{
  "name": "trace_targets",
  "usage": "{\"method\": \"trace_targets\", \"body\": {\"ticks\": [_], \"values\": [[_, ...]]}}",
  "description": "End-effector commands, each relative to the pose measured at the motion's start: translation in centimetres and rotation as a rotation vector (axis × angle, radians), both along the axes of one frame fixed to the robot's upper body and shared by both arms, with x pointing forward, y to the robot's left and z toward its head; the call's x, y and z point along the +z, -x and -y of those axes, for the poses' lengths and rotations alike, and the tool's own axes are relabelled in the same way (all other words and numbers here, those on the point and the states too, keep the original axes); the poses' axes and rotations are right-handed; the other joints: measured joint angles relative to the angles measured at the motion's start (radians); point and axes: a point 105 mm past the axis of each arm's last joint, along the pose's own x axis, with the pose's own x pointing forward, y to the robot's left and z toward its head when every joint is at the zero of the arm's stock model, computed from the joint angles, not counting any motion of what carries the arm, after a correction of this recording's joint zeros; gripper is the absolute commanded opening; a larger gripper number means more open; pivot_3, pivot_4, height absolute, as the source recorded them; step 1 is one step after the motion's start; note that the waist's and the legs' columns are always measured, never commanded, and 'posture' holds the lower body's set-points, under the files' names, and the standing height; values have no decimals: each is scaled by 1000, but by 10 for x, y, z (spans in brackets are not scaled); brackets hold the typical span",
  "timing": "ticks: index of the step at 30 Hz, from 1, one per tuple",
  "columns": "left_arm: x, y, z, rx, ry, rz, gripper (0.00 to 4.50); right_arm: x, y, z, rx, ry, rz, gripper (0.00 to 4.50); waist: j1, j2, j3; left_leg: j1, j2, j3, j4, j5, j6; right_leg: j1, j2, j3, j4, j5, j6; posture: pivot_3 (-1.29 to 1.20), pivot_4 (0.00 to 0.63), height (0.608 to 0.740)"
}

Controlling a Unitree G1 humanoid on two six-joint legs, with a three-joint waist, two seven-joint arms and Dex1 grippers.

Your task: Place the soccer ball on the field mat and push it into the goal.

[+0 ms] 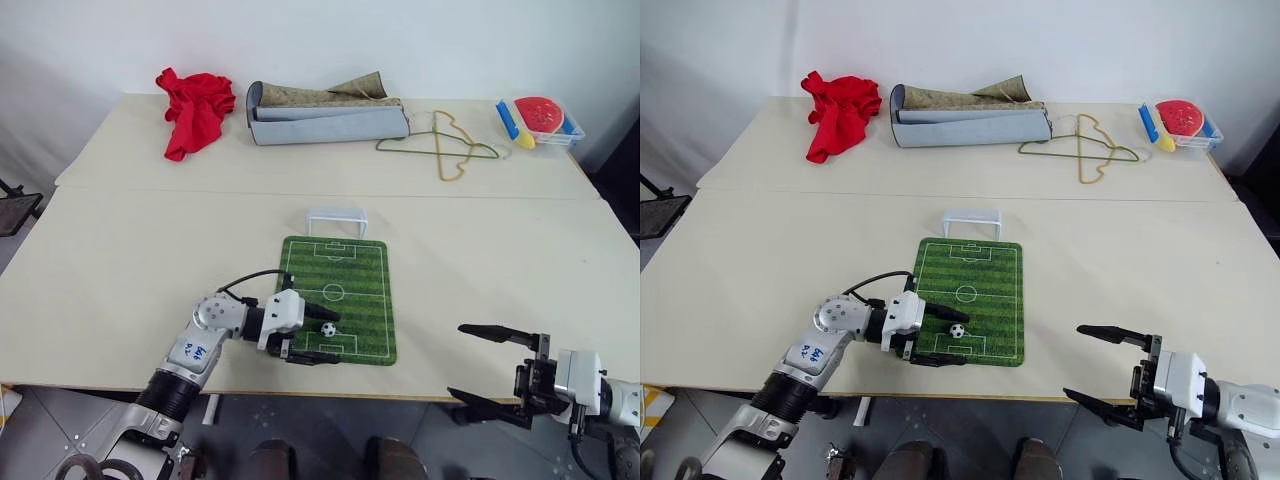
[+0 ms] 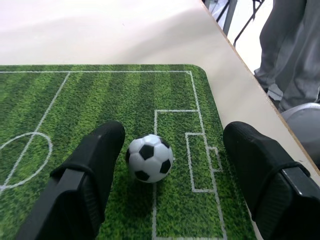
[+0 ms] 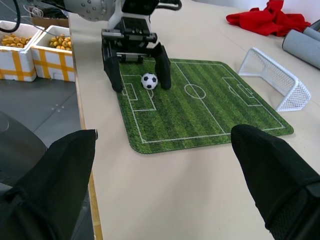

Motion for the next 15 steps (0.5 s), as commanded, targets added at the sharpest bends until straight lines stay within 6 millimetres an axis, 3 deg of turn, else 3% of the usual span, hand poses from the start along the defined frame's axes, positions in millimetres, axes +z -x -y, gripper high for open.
{"method": "trace_targets", "body": {"ticks": [1,4,10,14,15], "values": [[21,3,-7,-18,72,38,3692,1,-2,-1,-2,-8,22,4500,0,0,0,0,0,0,0,0,0,0,0,0,0,0,0,0,150,740],[36,2,-15,4,130,50,3692,0,-3,-1,-2,-9,23,4500,1,0,0,0,0,0,0,0,0,0,0,0,0,0,0,0,150,740],[76,18,-57,67,175,13,3692,4,-8,1,-7,-18,38,4500,-6,0,0,0,1,0,0,0,0,0,0,0,0,0,0,0,150,740],[77,29,-87,144,122,-33,3692,6,-9,5,-9,-18,42,4500,-5,1,1,0,2,0,0,0,-1,0,1,1,0,0,0,0,150,740],[71,33,-97,172,93,-49,3515,6,-9,5,-10,-19,43,4500,-4,1,1,0,2,0,0,0,-1,0,1,1,0,0,0,0,150,740]]}}
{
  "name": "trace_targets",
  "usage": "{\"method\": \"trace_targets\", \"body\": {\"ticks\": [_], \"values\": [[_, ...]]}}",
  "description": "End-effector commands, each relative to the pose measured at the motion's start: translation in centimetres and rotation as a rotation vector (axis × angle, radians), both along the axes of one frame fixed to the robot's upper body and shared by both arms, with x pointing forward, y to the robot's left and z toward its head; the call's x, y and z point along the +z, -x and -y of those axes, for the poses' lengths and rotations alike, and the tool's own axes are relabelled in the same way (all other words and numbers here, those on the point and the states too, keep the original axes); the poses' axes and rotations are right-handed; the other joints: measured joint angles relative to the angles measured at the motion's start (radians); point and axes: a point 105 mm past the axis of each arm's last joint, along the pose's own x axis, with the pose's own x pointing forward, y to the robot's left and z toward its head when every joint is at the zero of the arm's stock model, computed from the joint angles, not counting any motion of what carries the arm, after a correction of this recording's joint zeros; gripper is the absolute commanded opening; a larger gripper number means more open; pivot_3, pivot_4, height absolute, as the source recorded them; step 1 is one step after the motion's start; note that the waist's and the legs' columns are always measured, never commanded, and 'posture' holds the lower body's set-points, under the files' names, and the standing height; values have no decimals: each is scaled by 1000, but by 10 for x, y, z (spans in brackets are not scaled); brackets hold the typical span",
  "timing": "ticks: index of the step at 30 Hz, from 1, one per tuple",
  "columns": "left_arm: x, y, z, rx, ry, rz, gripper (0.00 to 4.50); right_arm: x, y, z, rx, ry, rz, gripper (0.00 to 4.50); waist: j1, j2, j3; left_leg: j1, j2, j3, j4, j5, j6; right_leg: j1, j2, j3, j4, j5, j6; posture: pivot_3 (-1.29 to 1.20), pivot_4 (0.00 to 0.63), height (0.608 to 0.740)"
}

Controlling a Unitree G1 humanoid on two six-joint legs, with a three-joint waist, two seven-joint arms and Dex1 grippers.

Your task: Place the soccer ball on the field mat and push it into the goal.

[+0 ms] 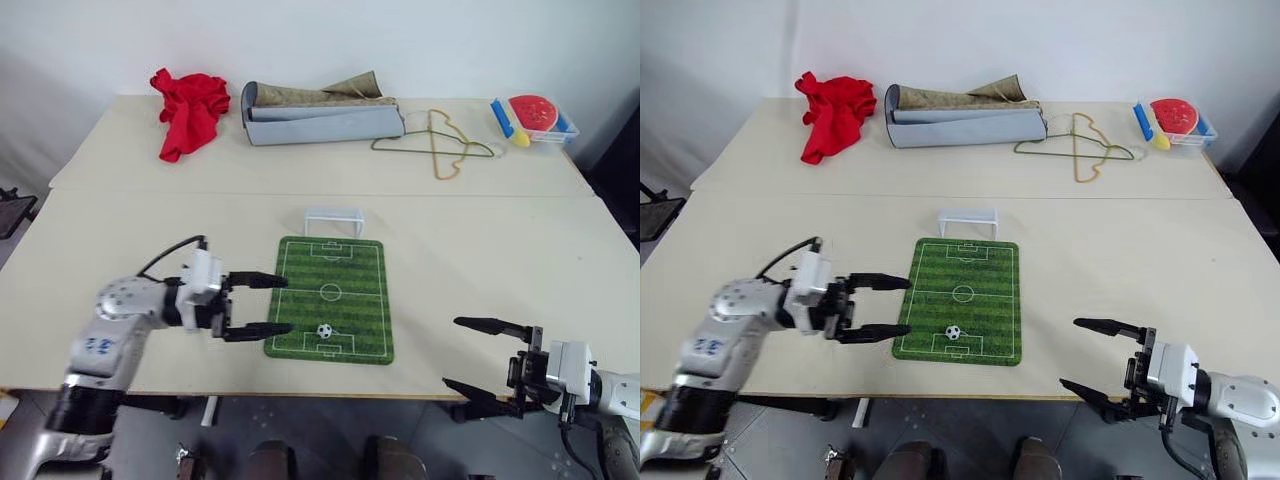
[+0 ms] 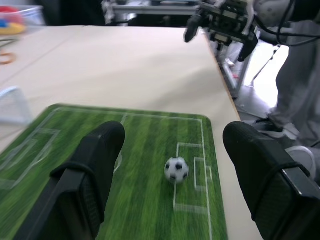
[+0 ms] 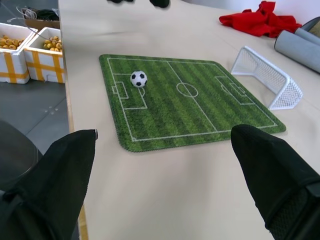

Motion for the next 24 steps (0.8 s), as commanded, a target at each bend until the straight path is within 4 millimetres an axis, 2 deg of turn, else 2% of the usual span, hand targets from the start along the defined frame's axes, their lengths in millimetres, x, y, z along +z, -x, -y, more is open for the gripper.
{"method": "trace_targets", "body": {"ticks": [1,3,7,12,16,20,24], "values": [[-7,15,-25,35,-49,-34,3305,7,0,5,-7,-12,32,4500,1,0,0,0,0,0,0,0,0,0,0,0,0,0,0,0,150,740],[-25,23,-38,72,-78,-87,2780,9,-1,5,-11,-23,50,4500,0,1,1,0,0,0,0,-1,0,0,0,0,0,0,0,0,150,740],[-65,47,-47,43,-161,-143,1503,11,-3,3,-4,-27,73,4500,2,2,1,0,0,0,0,-1,0,-1,0,0,-1,0,0,0,150,740],[-75,63,-32,-10,-137,-127,12,11,4,-1,44,-19,70,4500,5,2,1,0,0,0,0,-1,0,-1,1,0,-1,0,-1,0,150,740],[-70,60,-8,-47,-86,-86,12,9,14,-6,105,-12,49,4500,4,2,1,0,1,1,0,-1,0,-1,1,0,0,0,-1,0,150,740],[-70,57,7,-73,-82,-78,12,5,17,-2,107,-1,37,4500,2,2,1,0,0,1,0,-1,0,0,1,1,0,0,-1,0,150,740],[-73,41,27,-81,-77,-62,12,4,15,1,89,-3,30,4500,3,2,1,1,1,1,0,-1,0,0,1,1,0,0,-1,0,150,740]]}}
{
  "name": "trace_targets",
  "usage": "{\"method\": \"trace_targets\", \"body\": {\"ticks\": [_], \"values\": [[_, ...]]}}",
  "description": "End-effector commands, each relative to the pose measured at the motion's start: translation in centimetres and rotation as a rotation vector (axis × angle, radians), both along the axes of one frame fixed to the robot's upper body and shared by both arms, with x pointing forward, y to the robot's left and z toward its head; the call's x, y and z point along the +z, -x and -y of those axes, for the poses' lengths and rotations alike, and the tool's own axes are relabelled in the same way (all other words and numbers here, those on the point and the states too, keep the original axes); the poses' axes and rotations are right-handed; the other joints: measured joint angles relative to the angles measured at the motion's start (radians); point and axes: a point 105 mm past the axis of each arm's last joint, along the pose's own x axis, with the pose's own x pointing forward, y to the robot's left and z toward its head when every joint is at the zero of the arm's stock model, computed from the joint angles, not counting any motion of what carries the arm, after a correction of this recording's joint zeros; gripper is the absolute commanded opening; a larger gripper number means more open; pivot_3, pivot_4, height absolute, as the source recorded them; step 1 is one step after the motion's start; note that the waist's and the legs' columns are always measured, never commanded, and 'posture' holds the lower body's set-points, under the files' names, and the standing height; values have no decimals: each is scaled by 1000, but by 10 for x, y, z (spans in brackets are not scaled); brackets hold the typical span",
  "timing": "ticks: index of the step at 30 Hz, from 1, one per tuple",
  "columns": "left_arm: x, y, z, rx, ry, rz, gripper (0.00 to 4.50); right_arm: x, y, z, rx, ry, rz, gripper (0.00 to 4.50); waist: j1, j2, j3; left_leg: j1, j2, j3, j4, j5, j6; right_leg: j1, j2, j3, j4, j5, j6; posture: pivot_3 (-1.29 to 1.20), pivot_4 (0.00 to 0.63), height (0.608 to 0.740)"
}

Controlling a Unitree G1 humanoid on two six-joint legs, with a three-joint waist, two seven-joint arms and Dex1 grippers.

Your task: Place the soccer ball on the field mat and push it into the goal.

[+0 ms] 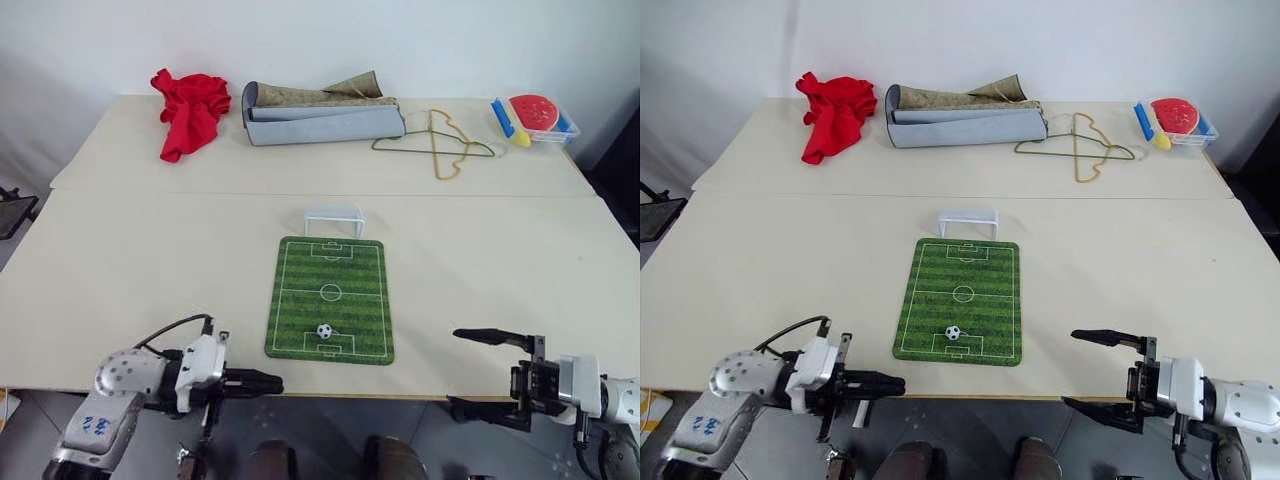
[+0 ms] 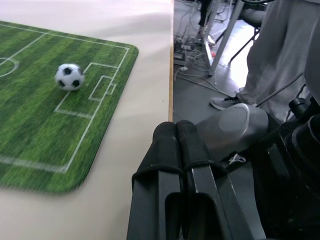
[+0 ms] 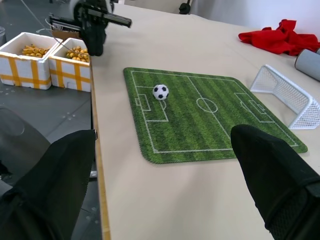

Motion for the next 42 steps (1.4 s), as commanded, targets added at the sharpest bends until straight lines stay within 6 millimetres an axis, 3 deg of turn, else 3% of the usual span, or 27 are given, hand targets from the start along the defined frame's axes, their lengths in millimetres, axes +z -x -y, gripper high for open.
{"method": "trace_targets", "body": {"ticks": [1,10,14,19,21,23,25,30,37,42], "values": [[-3,-10,15,-13,-14,27,12,4,0,5,-14,3,22,4500,2,0,0,0,0,0,0,0,0,0,0,0,0,0,0,0,150,740],[-10,-53,56,8,-11,61,12,1,7,14,-127,-6,13,4500,5,1,0,-1,-1,0,1,0,0,0,0,0,0,0,0,0,150,740],[0,-80,69,108,79,48,12,1,11,12,-174,-23,21,4500,4,0,0,0,0,0,1,0,0,0,0,0,0,0,0,0,150,740],[13,-130,64,377,129,139,12,2,11,9,-276,-70,52,4500,4,0,0,0,0,0,1,0,0,0,0,0,0,0,0,0,150,740],[23,-137,59,411,195,142,12,6,3,12,-372,-118,90,4500,1,0,0,0,-1,1,1,0,0,0,0,0,0,0,0,0,150,740],[29,-129,55,358,231,147,12,10,-6,16,-458,-167,125,4500,-2,0,0,0,0,1,1,0,0,0,0,0,0,0,0,0,150,740],[36,-120,45,325,252,149,12,15,-13,19,-525,-207,157,4500,-3,0,-1,-1,0,1,1,0,0,-2,0,1,0,0,0,0,150,740],[41,-81,-6,260,208,84,12,21,-25,21,-574,-270,170,4500,-9,1,0,-2,1,3,0,0,0,-5,2,3,2,0,0,0,150,740],[47,-63,-93,569,108,144,12,21,-38,14,-498,-296,162,4500,-3,0,0,-2,1,3,0,0,0,-5,2,5,2,0,0,0,150,740],[57,-60,-132,754,81,221,12,22,-48,10,-437,-293,158,4500,-1,1,0,-2,1,5,0,0,0,-7,2,6,3,0,0,0,150,740]]}}
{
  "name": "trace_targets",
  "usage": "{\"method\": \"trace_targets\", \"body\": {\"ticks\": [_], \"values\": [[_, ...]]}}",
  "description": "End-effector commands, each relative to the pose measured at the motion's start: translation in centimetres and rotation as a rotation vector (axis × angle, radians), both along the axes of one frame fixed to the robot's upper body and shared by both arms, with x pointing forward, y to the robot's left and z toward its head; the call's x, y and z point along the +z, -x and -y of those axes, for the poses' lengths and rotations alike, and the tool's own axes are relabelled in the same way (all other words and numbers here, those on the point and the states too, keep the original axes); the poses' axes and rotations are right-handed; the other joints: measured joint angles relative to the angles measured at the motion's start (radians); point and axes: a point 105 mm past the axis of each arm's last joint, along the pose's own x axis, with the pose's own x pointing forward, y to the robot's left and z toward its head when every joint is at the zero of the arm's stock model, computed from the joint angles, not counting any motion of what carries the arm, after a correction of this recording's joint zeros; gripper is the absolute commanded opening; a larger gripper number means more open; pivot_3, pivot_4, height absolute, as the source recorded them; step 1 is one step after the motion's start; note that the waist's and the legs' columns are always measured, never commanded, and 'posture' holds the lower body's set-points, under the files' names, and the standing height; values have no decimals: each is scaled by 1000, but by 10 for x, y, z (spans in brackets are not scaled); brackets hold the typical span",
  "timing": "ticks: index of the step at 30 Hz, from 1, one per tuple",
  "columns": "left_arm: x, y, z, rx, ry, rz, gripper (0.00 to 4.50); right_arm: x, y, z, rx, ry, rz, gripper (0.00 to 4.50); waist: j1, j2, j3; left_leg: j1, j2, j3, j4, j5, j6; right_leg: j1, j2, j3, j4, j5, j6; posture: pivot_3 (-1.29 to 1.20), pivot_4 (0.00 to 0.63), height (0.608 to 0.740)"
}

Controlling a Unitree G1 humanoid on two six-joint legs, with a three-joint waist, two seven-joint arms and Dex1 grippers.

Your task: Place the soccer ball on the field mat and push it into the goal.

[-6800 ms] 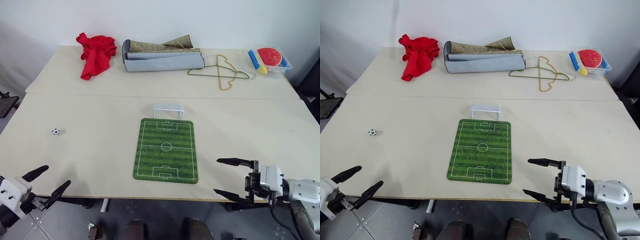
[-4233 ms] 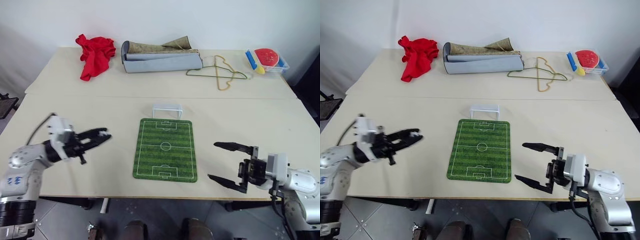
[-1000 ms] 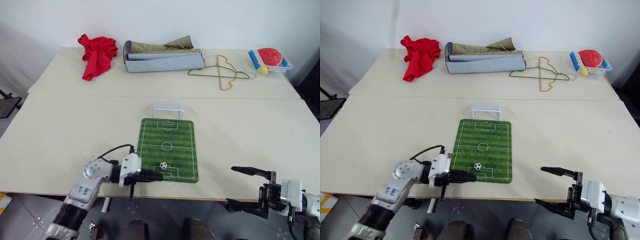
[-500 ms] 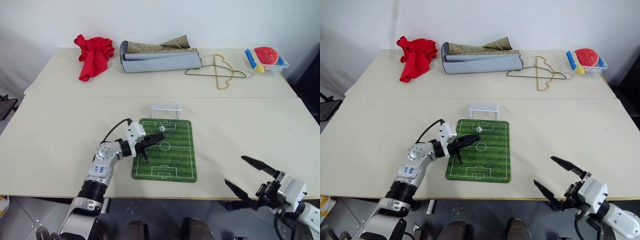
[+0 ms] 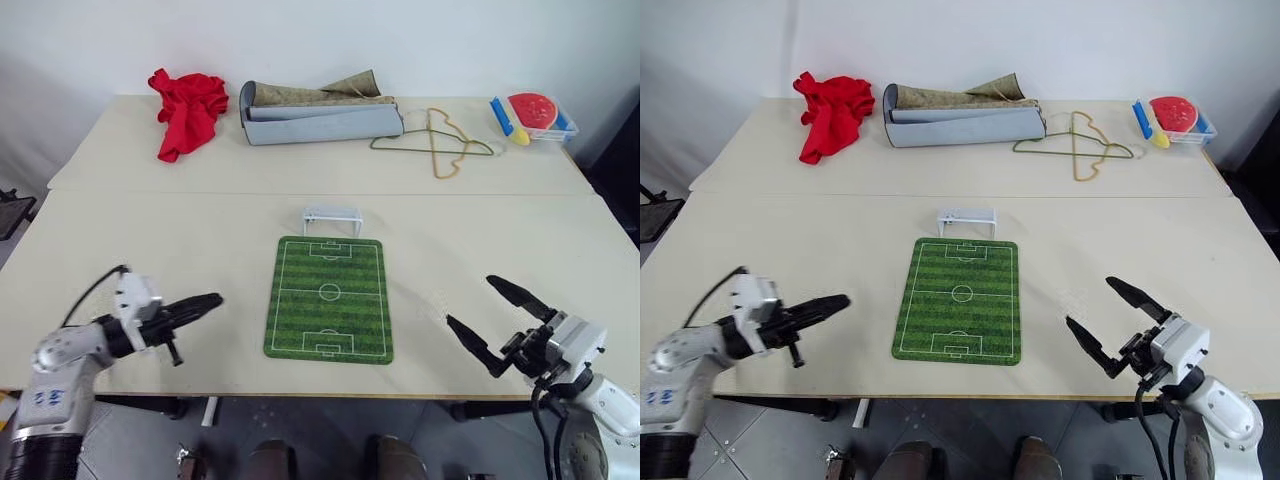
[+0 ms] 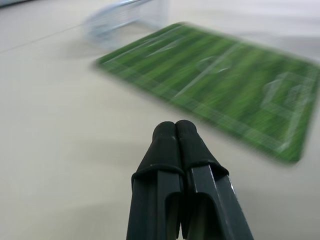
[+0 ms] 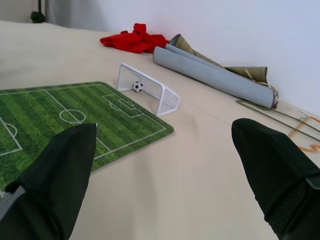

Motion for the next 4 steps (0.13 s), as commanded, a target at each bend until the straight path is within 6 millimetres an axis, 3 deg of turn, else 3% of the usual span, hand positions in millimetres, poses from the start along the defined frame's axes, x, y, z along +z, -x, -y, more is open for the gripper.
{"method": "trace_targets", "body": {"ticks": [1,4], "values": [[19,2,-20,98,-23,88,12,5,-2,-1,47,15,17,4500,0,0,0,0,0,0,0,0,0,0,0,0,0,0,0,0,150,740],[21,6,-24,124,-27,92,12,5,-8,-1,65,21,10,4500,-1,0,0,0,0,1,0,0,0,-1,0,0,0,0,0,0,150,740]]}}
